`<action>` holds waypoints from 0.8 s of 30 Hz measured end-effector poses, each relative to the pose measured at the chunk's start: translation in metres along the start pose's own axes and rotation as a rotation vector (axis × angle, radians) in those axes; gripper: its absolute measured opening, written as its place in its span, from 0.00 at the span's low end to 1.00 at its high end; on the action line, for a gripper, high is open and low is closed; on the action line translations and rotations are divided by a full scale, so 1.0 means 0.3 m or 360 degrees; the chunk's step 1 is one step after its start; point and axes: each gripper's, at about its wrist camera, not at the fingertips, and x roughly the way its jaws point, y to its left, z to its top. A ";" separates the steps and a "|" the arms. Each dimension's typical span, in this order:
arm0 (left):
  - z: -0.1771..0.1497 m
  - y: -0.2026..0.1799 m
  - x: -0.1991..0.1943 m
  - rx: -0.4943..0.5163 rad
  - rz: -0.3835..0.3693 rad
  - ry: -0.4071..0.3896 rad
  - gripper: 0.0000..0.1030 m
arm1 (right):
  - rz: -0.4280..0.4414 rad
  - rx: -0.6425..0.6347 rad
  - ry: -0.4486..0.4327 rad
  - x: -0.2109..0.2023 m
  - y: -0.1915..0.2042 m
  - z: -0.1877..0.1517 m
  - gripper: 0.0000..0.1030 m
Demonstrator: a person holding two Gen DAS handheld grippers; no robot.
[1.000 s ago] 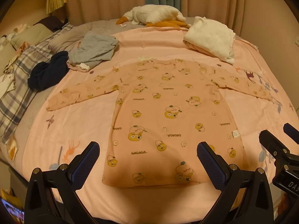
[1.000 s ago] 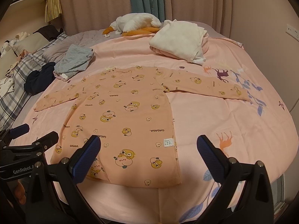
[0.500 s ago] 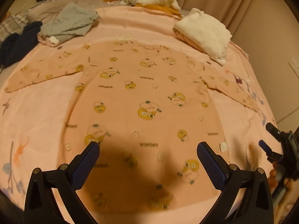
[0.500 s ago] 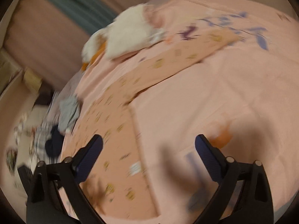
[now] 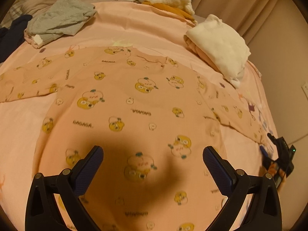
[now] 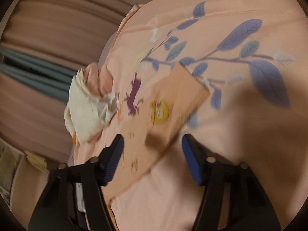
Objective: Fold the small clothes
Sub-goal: 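Grasp the sleeve cuff with the right gripper and fold it across the shirt body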
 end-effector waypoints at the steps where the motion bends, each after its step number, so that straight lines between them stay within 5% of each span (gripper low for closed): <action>1: 0.005 0.002 0.007 0.0001 0.0005 0.0002 1.00 | 0.0006 0.0034 -0.0027 0.013 -0.012 0.028 0.45; 6: 0.027 0.033 0.050 -0.0021 0.0028 0.0038 1.00 | -0.0057 0.0088 -0.0044 0.074 -0.030 0.083 0.07; 12: 0.057 0.101 0.039 -0.0034 0.0097 0.0022 1.00 | -0.0164 -0.0248 -0.0052 0.039 0.146 0.080 0.07; 18: 0.093 0.180 -0.015 -0.0107 0.0108 -0.0011 1.00 | -0.0122 -0.0824 -0.0066 -0.079 0.571 -0.053 0.06; 24: 0.111 0.274 -0.106 -0.0162 0.0105 -0.0071 1.00 | -0.0044 -0.1223 -0.0011 -0.044 0.993 -0.290 0.06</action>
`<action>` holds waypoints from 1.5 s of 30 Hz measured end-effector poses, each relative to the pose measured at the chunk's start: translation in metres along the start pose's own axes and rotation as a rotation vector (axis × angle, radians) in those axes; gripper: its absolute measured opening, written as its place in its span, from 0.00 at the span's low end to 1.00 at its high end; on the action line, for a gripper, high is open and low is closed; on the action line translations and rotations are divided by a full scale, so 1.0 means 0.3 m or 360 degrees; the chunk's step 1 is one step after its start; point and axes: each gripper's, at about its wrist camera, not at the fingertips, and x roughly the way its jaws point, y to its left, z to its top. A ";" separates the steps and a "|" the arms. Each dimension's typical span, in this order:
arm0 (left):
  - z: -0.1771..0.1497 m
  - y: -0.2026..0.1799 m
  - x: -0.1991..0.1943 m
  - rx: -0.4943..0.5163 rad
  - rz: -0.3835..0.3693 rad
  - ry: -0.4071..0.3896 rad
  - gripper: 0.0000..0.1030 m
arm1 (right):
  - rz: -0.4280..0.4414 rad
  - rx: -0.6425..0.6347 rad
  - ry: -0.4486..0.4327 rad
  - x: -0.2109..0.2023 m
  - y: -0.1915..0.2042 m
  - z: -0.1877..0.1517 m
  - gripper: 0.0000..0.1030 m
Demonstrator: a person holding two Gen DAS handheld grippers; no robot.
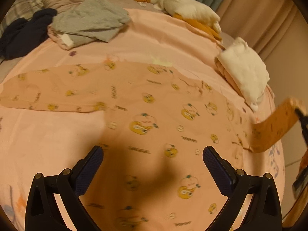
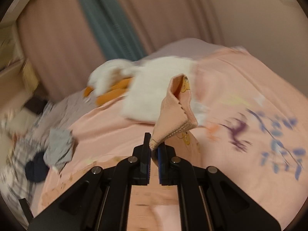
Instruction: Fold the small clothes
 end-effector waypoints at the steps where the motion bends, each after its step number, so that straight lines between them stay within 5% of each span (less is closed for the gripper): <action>1: 0.004 0.025 -0.016 -0.0012 -0.0002 -0.0009 1.00 | -0.0011 -0.0100 -0.0004 0.019 0.111 -0.005 0.06; 6: 0.011 0.168 -0.080 -0.0093 0.0025 -0.0054 1.00 | 0.0008 -0.0444 0.0051 0.125 0.483 -0.109 0.06; 12: 0.005 0.338 -0.102 -0.0217 0.0105 -0.0062 1.00 | 0.0029 -0.0908 0.0222 0.309 0.813 -0.404 0.06; 18: 0.007 0.426 -0.093 -0.0305 0.0140 -0.0050 1.00 | 0.0056 -0.1257 0.0474 0.458 0.963 -0.686 0.12; 21: 0.011 0.426 -0.087 -0.0309 0.0127 -0.0043 1.00 | 0.0193 -0.1255 0.0618 0.482 0.974 -0.736 0.29; 23: 0.021 0.404 -0.080 -0.0287 0.0105 -0.0044 1.00 | 0.0317 -0.1204 0.0675 0.455 0.933 -0.718 0.54; 24: 0.026 0.399 -0.077 -0.0274 0.0094 -0.0049 1.00 | 0.0370 -0.1177 0.0687 0.439 0.918 -0.709 0.58; 26: 0.040 0.357 -0.070 -0.0226 0.0057 -0.0064 1.00 | 0.0511 -0.1108 0.0656 0.378 0.857 -0.682 0.59; 31: 0.101 0.221 -0.015 -0.0124 -0.0095 -0.0070 0.99 | 0.0529 -0.0746 0.0592 0.304 0.596 -0.561 0.58; 33: 0.131 0.154 0.025 -0.0072 -0.0156 -0.0071 0.94 | 0.0471 -0.0633 0.0577 0.308 0.484 -0.536 0.51; 35: 0.159 0.082 0.077 -0.0005 -0.0207 -0.0060 0.65 | 0.0376 -0.0556 0.0584 0.337 0.387 -0.521 0.31; 38: 0.184 -0.012 0.175 0.0076 -0.0229 -0.0005 0.36 | 0.0309 -0.0474 0.0601 0.374 0.294 -0.522 0.24; 45: 0.163 -0.038 0.353 0.0143 -0.0001 0.0062 0.31 | 0.0197 -0.0340 0.0639 0.459 0.142 -0.529 0.21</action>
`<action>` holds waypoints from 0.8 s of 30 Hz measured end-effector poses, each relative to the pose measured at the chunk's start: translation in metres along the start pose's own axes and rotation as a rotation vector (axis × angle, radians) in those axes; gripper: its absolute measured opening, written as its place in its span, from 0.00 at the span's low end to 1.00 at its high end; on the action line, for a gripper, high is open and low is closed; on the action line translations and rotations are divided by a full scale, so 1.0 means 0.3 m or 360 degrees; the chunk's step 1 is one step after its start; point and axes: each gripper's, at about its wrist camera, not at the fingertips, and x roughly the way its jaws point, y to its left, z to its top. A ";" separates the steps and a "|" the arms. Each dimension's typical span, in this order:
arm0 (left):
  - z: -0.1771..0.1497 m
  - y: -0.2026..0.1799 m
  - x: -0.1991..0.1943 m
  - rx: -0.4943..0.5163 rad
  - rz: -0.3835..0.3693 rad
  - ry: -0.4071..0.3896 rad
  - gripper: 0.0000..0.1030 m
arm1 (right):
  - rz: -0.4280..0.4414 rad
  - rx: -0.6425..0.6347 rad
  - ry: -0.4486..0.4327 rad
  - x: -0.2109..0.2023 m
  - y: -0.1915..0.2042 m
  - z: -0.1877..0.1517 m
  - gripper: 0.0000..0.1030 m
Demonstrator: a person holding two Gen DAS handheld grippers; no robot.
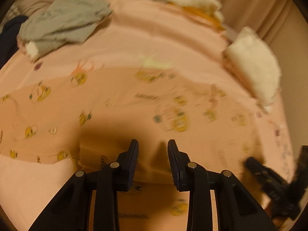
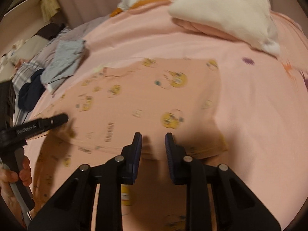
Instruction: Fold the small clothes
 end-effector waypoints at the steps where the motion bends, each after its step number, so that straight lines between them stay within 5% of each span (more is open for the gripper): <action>1: -0.008 0.023 0.022 -0.0014 0.0022 0.0023 0.27 | 0.0012 0.0015 0.0002 0.005 -0.017 -0.007 0.21; 9: -0.023 0.095 -0.078 -0.0026 -0.0089 -0.0034 0.30 | 0.0070 0.0049 -0.0014 -0.047 0.005 -0.016 0.33; 12: -0.043 0.174 -0.145 -0.0103 -0.0083 -0.0095 0.59 | 0.0113 0.0020 -0.0043 -0.097 0.056 -0.034 0.43; 14: -0.062 0.259 -0.197 -0.0211 -0.0059 -0.0145 0.67 | 0.0144 -0.0003 -0.0055 -0.125 0.090 -0.049 0.49; 24: -0.200 0.872 -0.390 -0.1021 -0.0015 -0.0339 0.67 | 0.0221 -0.0096 -0.0047 -0.198 0.220 -0.122 0.53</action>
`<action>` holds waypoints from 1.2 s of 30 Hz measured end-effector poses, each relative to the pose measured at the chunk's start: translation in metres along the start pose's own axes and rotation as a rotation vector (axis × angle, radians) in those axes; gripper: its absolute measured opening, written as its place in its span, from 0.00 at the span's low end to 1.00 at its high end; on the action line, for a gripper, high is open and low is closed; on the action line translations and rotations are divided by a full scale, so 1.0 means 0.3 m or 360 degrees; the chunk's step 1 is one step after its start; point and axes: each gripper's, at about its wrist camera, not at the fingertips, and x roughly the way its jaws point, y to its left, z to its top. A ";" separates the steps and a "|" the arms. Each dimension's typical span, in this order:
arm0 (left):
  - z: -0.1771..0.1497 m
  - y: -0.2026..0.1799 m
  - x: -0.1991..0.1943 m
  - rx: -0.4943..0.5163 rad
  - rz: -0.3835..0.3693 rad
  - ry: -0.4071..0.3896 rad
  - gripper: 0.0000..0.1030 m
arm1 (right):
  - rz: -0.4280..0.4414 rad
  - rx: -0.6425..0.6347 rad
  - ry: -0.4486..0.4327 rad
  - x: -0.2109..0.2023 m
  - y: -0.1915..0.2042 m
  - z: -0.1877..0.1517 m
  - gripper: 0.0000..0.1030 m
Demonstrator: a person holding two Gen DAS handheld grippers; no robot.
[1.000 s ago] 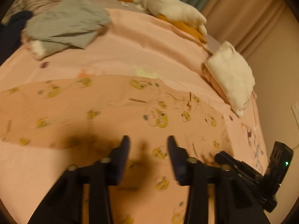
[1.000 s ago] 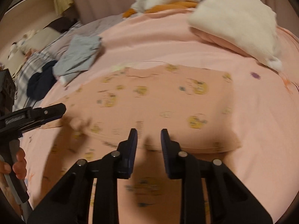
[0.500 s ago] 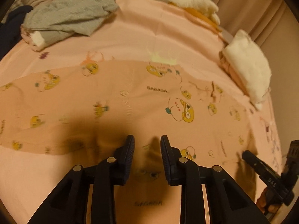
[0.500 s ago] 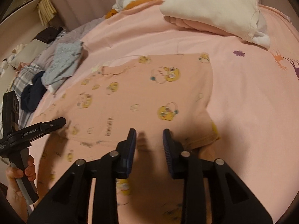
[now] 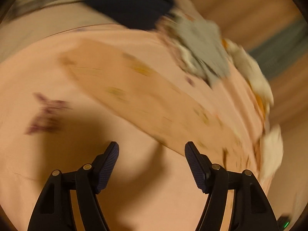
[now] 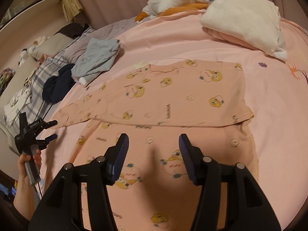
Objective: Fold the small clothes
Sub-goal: 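Grasp the other sleeve cuff with the left gripper and lift it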
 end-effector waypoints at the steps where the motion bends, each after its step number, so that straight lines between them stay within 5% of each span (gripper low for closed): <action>1: 0.013 0.040 -0.008 -0.0064 -0.0020 -0.0017 0.67 | 0.0005 -0.0006 0.0006 0.000 0.009 -0.006 0.53; 6: 0.093 0.166 -0.007 -0.0331 -0.0191 -0.0115 0.67 | 0.0059 0.0010 0.0035 0.012 0.047 -0.017 0.53; 13: 0.210 0.182 0.054 -0.0385 -0.0144 -0.0212 0.67 | 0.0051 -0.0007 0.0054 0.034 0.079 -0.024 0.53; 15: 0.229 0.173 0.059 -0.0344 -0.0087 -0.0227 0.63 | 0.0041 -0.0006 0.0064 0.042 0.076 -0.024 0.53; 20: 0.242 0.167 0.078 -0.0243 0.0118 -0.0201 0.07 | 0.0027 0.0018 0.0079 0.053 0.066 -0.031 0.53; 27: 0.201 0.034 -0.017 0.0088 0.0262 -0.0272 0.05 | 0.0023 0.0020 0.0084 0.043 0.062 -0.047 0.53; 36: 0.074 -0.318 -0.170 0.0605 0.0185 -0.0332 0.05 | 0.0064 0.0045 0.0059 -0.004 0.059 -0.080 0.53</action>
